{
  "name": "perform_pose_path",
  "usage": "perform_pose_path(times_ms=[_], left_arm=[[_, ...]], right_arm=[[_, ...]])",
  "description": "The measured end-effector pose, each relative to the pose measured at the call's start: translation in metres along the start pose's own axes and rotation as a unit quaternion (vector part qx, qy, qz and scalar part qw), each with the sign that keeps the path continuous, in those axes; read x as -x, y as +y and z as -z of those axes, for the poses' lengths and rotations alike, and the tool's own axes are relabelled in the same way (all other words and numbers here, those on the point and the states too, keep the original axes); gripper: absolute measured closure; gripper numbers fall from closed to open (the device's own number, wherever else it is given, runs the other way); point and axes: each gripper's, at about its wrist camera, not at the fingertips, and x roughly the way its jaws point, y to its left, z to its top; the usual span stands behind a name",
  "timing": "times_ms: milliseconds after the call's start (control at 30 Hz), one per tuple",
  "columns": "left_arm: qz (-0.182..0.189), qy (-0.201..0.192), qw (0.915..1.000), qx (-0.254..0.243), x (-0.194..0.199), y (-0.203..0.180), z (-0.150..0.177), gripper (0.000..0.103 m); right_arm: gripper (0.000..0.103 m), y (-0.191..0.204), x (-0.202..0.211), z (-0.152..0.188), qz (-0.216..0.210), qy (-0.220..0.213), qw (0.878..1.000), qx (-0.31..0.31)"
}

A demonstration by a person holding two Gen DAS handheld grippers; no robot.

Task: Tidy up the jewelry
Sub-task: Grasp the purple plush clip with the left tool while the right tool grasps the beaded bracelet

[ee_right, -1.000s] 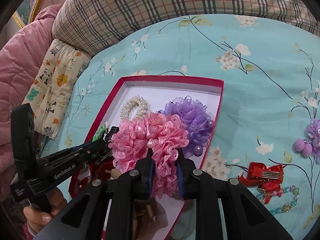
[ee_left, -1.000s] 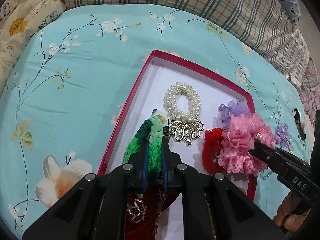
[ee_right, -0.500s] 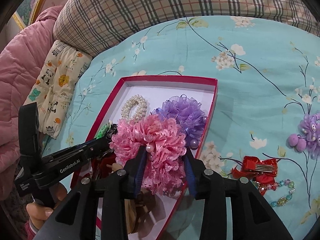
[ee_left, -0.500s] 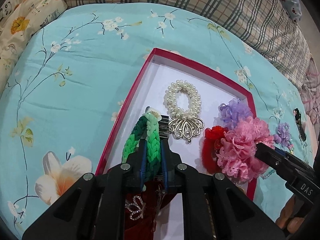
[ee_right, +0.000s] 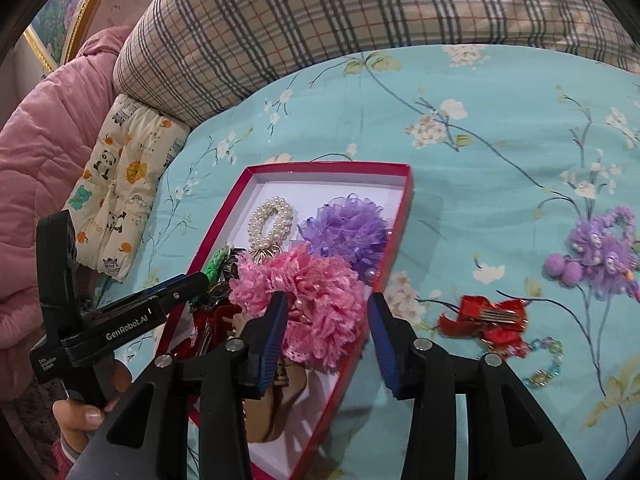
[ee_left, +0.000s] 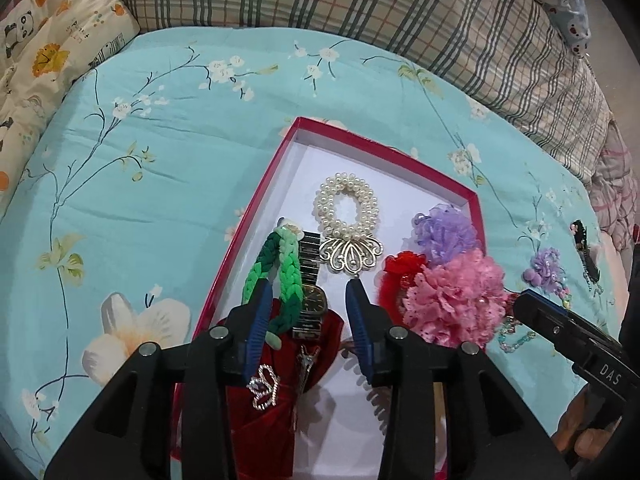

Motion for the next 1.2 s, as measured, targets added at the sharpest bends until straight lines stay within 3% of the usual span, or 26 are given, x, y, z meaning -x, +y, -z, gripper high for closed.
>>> perform_pose_path(times_ms=[333, 467, 1200], left_arm=[[0.028, -0.014, 0.9995, -0.009, 0.022, -0.024, 0.004, 0.067], [0.040, -0.018, 0.9989, -0.014, 0.027, -0.039, 0.006, 0.061], [0.098, 0.000, 0.9909, -0.092, 0.030, -0.148, 0.021, 0.061]], right_arm=[[0.057, -0.036, 0.038, 0.017, 0.021, -0.016, 0.999, -0.027], [0.057, -0.057, 0.052, 0.024, 0.034, -0.021, 0.998, -0.043], [0.057, -0.158, 0.121, 0.042, 0.114, -0.063, 0.985, -0.111]])
